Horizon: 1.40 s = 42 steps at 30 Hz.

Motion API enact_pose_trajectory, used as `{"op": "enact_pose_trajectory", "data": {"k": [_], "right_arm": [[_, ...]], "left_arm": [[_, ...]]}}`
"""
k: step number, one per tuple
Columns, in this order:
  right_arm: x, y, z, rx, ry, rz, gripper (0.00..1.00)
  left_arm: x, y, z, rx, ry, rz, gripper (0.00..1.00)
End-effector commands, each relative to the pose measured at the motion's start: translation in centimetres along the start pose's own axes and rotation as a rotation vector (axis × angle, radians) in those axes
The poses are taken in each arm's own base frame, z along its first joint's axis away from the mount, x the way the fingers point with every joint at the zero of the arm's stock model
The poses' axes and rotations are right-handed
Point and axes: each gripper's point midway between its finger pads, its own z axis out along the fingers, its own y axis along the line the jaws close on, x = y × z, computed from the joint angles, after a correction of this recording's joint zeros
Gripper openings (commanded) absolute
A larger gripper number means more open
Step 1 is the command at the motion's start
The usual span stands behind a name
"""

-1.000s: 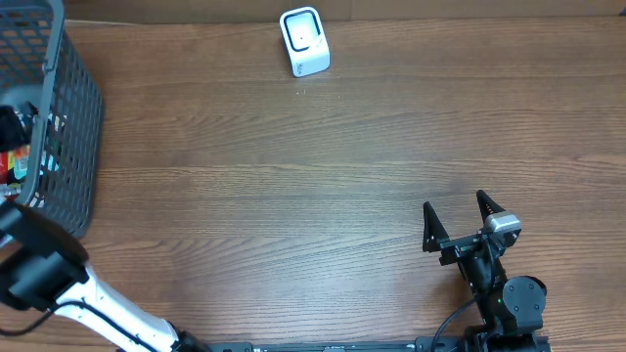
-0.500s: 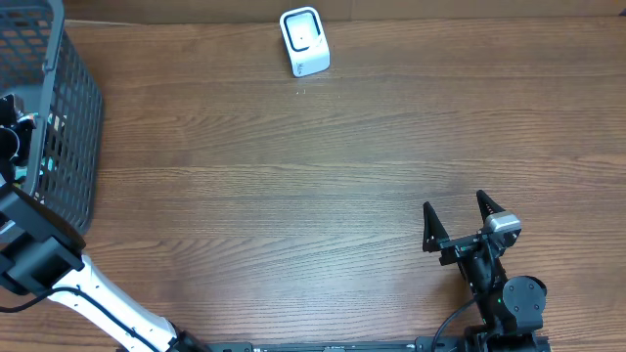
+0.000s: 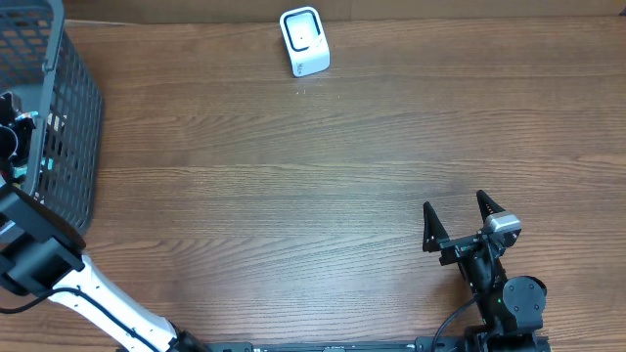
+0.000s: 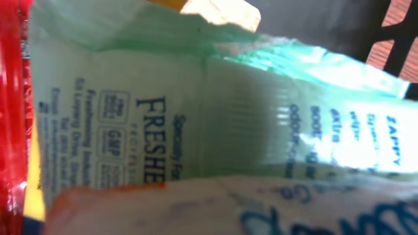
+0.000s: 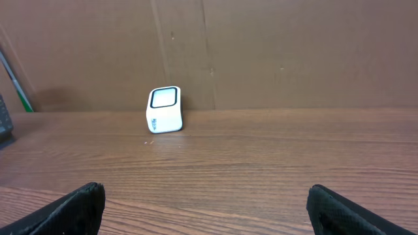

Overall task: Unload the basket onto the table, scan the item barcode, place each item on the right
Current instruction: 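Lift the green wipes pack out and carry it toward the table center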

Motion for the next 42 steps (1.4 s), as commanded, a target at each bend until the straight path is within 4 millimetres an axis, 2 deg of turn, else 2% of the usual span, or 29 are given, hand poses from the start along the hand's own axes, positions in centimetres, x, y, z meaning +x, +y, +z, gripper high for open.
{"op": "enact_pose_trajectory", "data": {"k": [1,6,11,14,16,20,23,24,25,28,34,42], "right_arm": [[0.2,-0.3,0.0,0.013,-0.003,-0.006,1.00],[0.2,-0.3,0.0,0.013,-0.003,-0.006,1.00],[0.2,-0.3,0.0,0.013,-0.003,-0.006,1.00],[0.2,-0.3,0.0,0.013,-0.003,-0.006,1.00],[0.2,-0.3,0.0,0.013,-0.003,-0.006,1.00],[0.2,-0.3,0.0,0.013,-0.003,-0.006,1.00],[0.2,-0.3,0.0,0.013,-0.003,-0.006,1.00],[0.2,-0.3,0.0,0.013,-0.003,-0.006,1.00],[0.2,-0.3,0.0,0.013,-0.003,-0.006,1.00],[0.2,-0.3,0.0,0.013,-0.003,-0.006,1.00],[0.2,-0.3,0.0,0.013,-0.003,-0.007,1.00],[0.2,-0.3,0.0,0.013,-0.003,-0.006,1.00]], "left_arm": [[-3.0,-1.2,-8.0,-0.041,-0.185,-0.016,0.45],[-4.9,-2.8,-16.8,-0.079,-0.394,-0.044,0.45],[-5.4,-5.4,-25.9,-0.075,-0.612,-0.097,0.43],[-4.6,-8.8,-30.7,0.017,-0.713,-0.078,0.41],[-3.5,-12.1,-33.3,0.103,-0.756,-0.016,0.41],[-0.8,-17.3,-35.7,0.193,-0.758,0.071,0.41],[2.0,-22.3,-35.8,0.269,-0.696,0.171,0.39],[3.2,-24.8,-35.3,0.309,-0.654,0.231,0.39],[3.5,-25.2,-35.1,0.314,-0.641,0.240,0.39],[5.9,-29.2,-33.1,0.345,-0.531,0.322,0.38],[10.5,-35.8,-26.8,0.311,-0.290,0.438,0.37],[17.8,-44.1,-17.1,0.256,-0.049,0.518,0.38]]}}
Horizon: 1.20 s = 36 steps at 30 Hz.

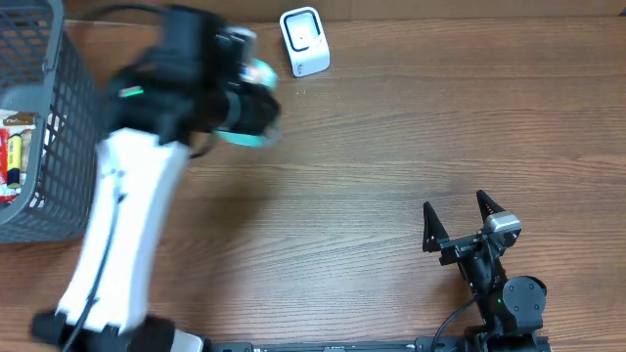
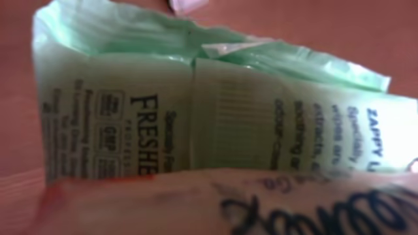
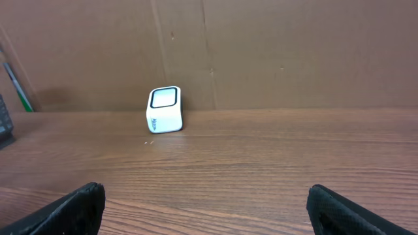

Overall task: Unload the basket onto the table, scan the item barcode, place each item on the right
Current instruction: 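Lift the green wipes pack out and carry it toward the table center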

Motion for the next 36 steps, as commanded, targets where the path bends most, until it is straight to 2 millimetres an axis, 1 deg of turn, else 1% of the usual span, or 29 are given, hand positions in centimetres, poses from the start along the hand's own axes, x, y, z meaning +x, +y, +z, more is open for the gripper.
{"op": "enact_pose_trajectory", "data": {"k": [1,3,6,10,13,16,18,22,24,27,29,30,32,35,36], "right_arm": [[0.2,-0.3,0.0,0.013,-0.003,-0.007,1.00],[0.2,-0.3,0.0,0.013,-0.003,-0.007,1.00],[0.2,-0.3,0.0,0.013,-0.003,-0.007,1.00],[0.2,-0.3,0.0,0.013,-0.003,-0.007,1.00],[0.2,-0.3,0.0,0.013,-0.003,-0.007,1.00],[0.2,-0.3,0.0,0.013,-0.003,-0.007,1.00],[0.2,-0.3,0.0,0.013,-0.003,-0.007,1.00],[0.2,-0.3,0.0,0.013,-0.003,-0.007,1.00],[0.2,-0.3,0.0,0.013,-0.003,-0.007,1.00],[0.2,-0.3,0.0,0.013,-0.003,-0.007,1.00],[0.2,-0.3,0.0,0.012,-0.003,-0.007,1.00],[0.2,-0.3,0.0,0.013,-0.003,-0.007,1.00],[0.2,-0.3,0.0,0.013,-0.003,-0.007,1.00],[0.2,-0.3,0.0,0.013,-0.003,-0.007,1.00],[0.2,-0.3,0.0,0.013,-0.003,-0.007,1.00]], "left_arm": [[1.5,-2.7,4.0,-0.029,0.062,-0.023,0.39],[2.4,-4.8,6.7,-0.017,0.099,-0.009,0.39],[3.5,-7.6,10.2,-0.016,0.134,0.006,0.38],[5.1,-11.5,14.0,-0.003,0.157,0.070,0.38],[6.3,-13.8,16.1,-0.002,0.163,0.117,0.40],[7.7,-15.6,17.9,-0.006,0.179,0.146,0.40],[8.6,-16.6,19.0,-0.005,0.191,0.164,0.42],[9.9,-18.1,20.9,0.007,0.201,0.193,0.43],[10.4,-18.5,21.8,0.006,0.207,0.181,0.43],[10.7,-18.6,22.8,0.000,0.212,0.150,0.43],[10.7,-18.7,23.2,-0.003,0.209,0.129,0.46],[10.7,-18.7,23.2,-0.003,0.208,0.119,0.50],[10.8,-18.7,23.2,-0.003,0.209,0.114,0.65],[10.8,-18.7,23.2,0.001,0.213,0.114,0.75],[10.9,-18.8,23.2,0.006,0.216,0.114,0.81]]}}
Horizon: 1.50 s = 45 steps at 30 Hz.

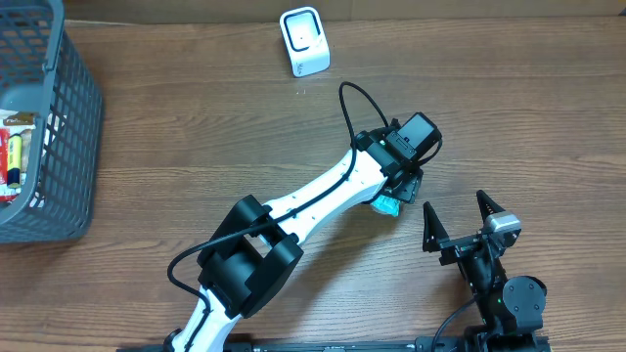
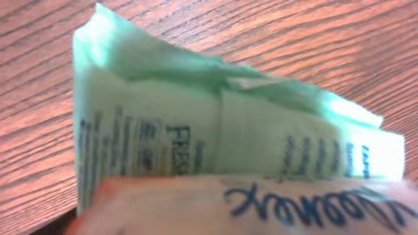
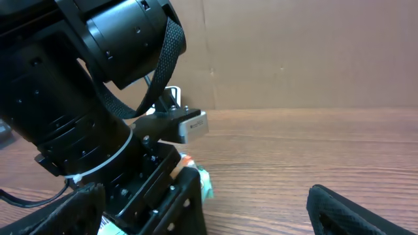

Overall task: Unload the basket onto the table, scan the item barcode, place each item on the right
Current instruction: 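Lift the green wipes pack out and carry it toward the table center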

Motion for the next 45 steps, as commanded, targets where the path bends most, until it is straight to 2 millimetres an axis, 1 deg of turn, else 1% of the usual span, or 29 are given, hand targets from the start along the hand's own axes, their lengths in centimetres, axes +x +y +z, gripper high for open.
{"op": "enact_pose_trajectory", "data": {"k": [1,2,3,5,8,14,16,17,19,21,23,24,28,30,32,33,34,35,40,41,45], "right_arm": [[0.2,-0.3,0.0,0.013,-0.003,-0.006,1.00],[0.2,-0.3,0.0,0.013,-0.003,-0.006,1.00],[0.2,-0.3,0.0,0.013,-0.003,-0.006,1.00],[0.2,-0.3,0.0,0.013,-0.003,-0.006,1.00],[0.2,-0.3,0.0,0.013,-0.003,-0.006,1.00],[0.2,-0.3,0.0,0.013,-0.003,-0.006,1.00],[0.2,-0.3,0.0,0.013,-0.003,-0.006,1.00],[0.2,-0.3,0.0,0.013,-0.003,-0.006,1.00],[0.2,-0.3,0.0,0.013,-0.003,-0.006,1.00],[0.2,-0.3,0.0,0.013,-0.003,-0.006,1.00],[0.2,-0.3,0.0,0.013,-0.003,-0.006,1.00],[0.2,-0.3,0.0,0.013,-0.003,-0.006,1.00],[0.2,-0.3,0.0,0.013,-0.003,-0.006,1.00],[0.2,-0.3,0.0,0.013,-0.003,-0.007,1.00],[0.2,-0.3,0.0,0.013,-0.003,-0.006,1.00],[0.2,-0.3,0.0,0.013,-0.003,-0.006,1.00],[0.2,-0.3,0.0,0.013,-0.003,-0.006,1.00],[0.2,-0.3,0.0,0.013,-0.003,-0.006,1.00],[0.2,-0.3,0.0,0.013,-0.003,-0.006,1.00],[0.2,-0.3,0.0,0.013,-0.003,-0.006,1.00],[0.2,-0.3,0.0,0.013,-0.003,-0.006,1.00]], "left_arm": [[-0.1,-0.3,-0.3,0.013,-0.005,-0.014,0.87],[-0.1,-0.5,-0.5,0.025,-0.002,-0.002,0.98],[-0.2,-0.6,-0.8,0.027,-0.005,-0.001,1.00],[-0.7,-0.6,-1.9,0.029,-0.029,-0.001,1.00],[-1.8,-1.0,-4.7,0.055,-0.090,-0.001,1.00],[-3.7,-0.7,-10.5,0.055,-0.226,0.018,1.00],[-3.9,-0.8,-11.7,0.061,-0.248,0.055,1.00],[-4.0,-0.8,-11.9,0.063,-0.254,0.070,1.00],[-3.9,-0.7,-11.9,0.058,-0.249,0.082,1.00],[-3.6,-0.3,-11.4,0.046,-0.231,0.088,0.89],[-3.2,-0.2,-10.7,0.035,-0.212,0.123,0.82],[-2.9,0.0,-10.1,0.027,-0.196,0.131,0.80],[-1.4,0.4,-7.5,-0.003,-0.131,0.163,0.80],[-1.0,0.6,-6.3,-0.014,-0.107,0.171,0.79],[-0.9,0.8,-5.5,-0.022,-0.093,0.169,0.72],[-0.9,0.9,-5.4,-0.024,-0.092,0.169,0.67],[-0.9,0.9,-5.3,-0.025,-0.090,0.168,0.58],[-0.9,0.9,-5.3,-0.024,-0.090,0.168,0.52],[-1.1,0.8,-5.3,-0.020,-0.099,0.168,0.48],[-1.1,0.8,-5.3,-0.020,-0.099,0.168,0.46],[-1.4,0.7,-5.6,-0.020,-0.109,0.174,0.26]]}}
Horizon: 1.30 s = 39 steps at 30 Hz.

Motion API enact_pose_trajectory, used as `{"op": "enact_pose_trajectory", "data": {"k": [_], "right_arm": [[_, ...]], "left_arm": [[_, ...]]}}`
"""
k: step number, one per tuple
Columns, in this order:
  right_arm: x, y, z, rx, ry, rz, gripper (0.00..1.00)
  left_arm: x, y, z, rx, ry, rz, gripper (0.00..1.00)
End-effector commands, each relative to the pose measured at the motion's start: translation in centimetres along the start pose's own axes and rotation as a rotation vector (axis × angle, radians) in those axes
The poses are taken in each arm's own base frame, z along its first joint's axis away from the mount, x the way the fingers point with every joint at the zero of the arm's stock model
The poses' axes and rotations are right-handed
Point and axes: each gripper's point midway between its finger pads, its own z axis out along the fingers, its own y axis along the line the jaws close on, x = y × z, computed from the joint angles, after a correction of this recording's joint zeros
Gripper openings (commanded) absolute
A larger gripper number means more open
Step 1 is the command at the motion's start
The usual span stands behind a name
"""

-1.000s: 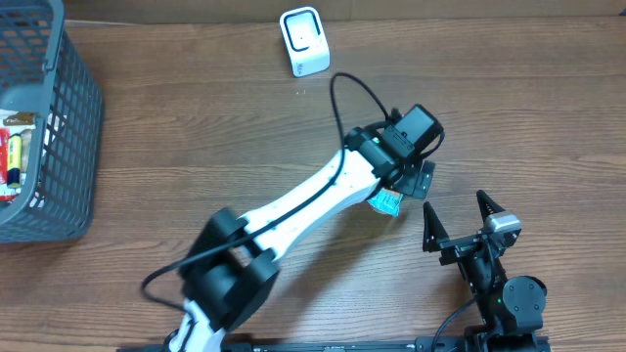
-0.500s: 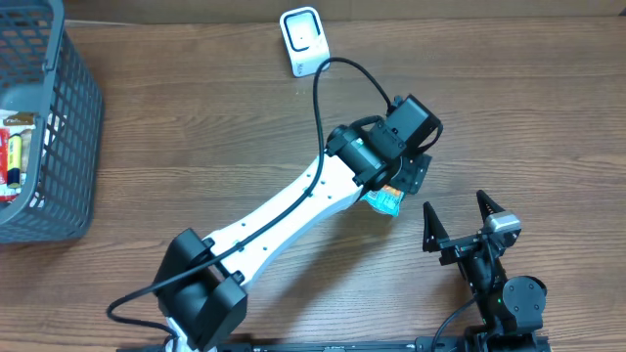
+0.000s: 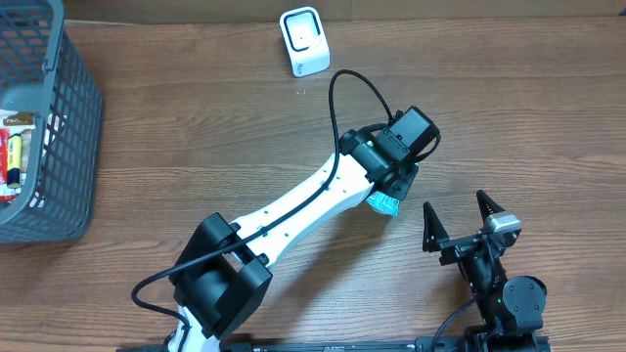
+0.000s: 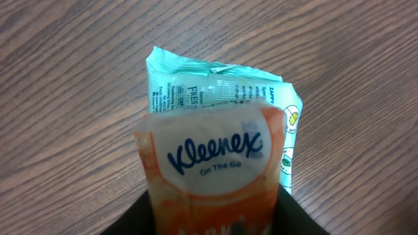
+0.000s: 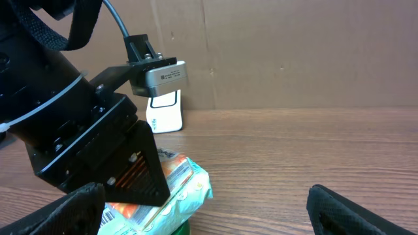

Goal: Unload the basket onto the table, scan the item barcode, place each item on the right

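An orange and white Kleenex tissue pack (image 4: 208, 163) lies against a mint green wipes pack (image 4: 222, 94). The left gripper (image 4: 215, 194) is shut on the tissue pack, a black finger tight on each side of it. From overhead, that gripper (image 3: 392, 189) sits right of centre, with the teal end of the packs (image 3: 383, 202) showing beneath it. In the right wrist view the packs (image 5: 186, 186) slope just over the table. I cannot tell whether they touch it. The white scanner (image 3: 304, 41) stands at the back edge. The right gripper (image 3: 462, 221) is open and holds nothing, just right of the packs.
A grey mesh basket (image 3: 68, 117) holding several more items stands at the far left. A cardboard wall (image 5: 294, 52) closes off the back of the table. The left arm (image 3: 293, 220) lies diagonally across the table's middle. The scanner (image 5: 166, 114) shows behind the left wrist.
The packs filled the left wrist view; now they sit farther from that camera with the Kleenex label showing whole. The left wrist has shifted slightly back and left. The right arm is still.
The left gripper was first in the basket at the far left, close on the packs. Then it held them over the table near the scanner. Then it was low beside the right gripper, and it stays there now with the packs.
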Motion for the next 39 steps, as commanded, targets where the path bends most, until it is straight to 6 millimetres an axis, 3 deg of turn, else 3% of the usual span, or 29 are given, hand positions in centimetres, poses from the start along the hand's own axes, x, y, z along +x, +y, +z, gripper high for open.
{"op": "enact_pose_trajectory", "data": {"k": [1,10,18,25,34,39], "right_arm": [[0.2,-0.3,0.0,0.013,-0.003,-0.006,1.00],[0.2,-0.3,0.0,0.013,-0.003,-0.006,1.00],[0.2,-0.3,0.0,0.013,-0.003,-0.006,1.00],[0.2,-0.3,0.0,0.013,-0.003,-0.007,1.00],[0.2,-0.3,0.0,0.013,-0.003,-0.006,1.00],[0.2,-0.3,0.0,0.013,-0.003,-0.006,1.00]], "left_arm": [[-0.7,0.4,-0.5,-0.012,-0.023,0.015,0.23],[-3.5,2.5,-5.0,-0.004,-0.122,-0.043,0.27],[-0.8,8.4,-4.6,-0.127,0.007,-0.124,0.29],[2.4,11.8,-2.9,-0.196,0.110,-0.198,0.29],[8.5,13.0,1.8,-0.235,0.209,-0.283,0.31],[9.9,13.2,3.0,-0.239,0.219,-0.291,0.41]]}}
